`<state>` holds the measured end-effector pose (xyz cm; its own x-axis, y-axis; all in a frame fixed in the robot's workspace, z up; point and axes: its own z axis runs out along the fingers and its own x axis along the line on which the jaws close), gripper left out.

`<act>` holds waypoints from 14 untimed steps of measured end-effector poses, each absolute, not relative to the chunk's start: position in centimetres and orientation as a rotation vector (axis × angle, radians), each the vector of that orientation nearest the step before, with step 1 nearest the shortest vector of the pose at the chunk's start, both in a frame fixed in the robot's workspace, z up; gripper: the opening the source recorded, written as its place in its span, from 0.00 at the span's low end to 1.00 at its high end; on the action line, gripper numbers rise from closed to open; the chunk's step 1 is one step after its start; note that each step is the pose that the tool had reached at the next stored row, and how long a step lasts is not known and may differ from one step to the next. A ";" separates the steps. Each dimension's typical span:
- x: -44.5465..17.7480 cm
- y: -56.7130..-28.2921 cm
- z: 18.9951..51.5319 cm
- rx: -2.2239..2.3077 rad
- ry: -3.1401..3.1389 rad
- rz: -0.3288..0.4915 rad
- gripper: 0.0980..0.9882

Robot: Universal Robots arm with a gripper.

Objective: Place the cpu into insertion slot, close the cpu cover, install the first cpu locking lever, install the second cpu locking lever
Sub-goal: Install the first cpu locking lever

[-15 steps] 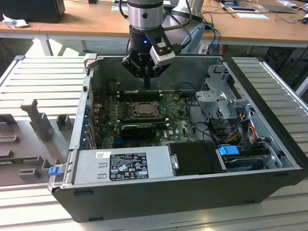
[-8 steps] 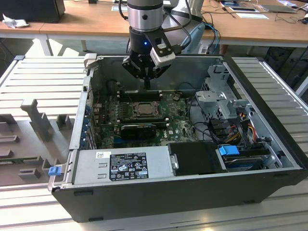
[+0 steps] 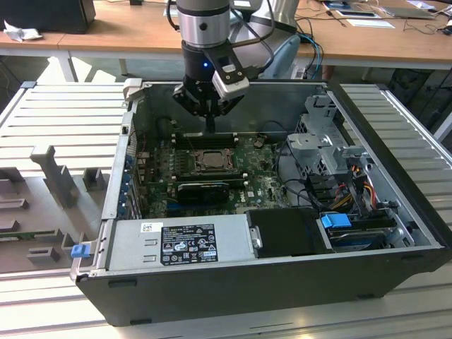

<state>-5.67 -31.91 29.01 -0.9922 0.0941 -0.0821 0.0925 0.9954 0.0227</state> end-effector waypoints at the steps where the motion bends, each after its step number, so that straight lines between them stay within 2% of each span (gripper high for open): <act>1: -5.7 -31.9 28.9 0.128 3.055 0.029 0.01; 14: -5.9 -32.0 28.3 0.069 3.107 0.056 0.01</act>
<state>-5.91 -31.96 28.33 -0.9985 0.0449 -0.0326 0.0437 0.9984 0.0368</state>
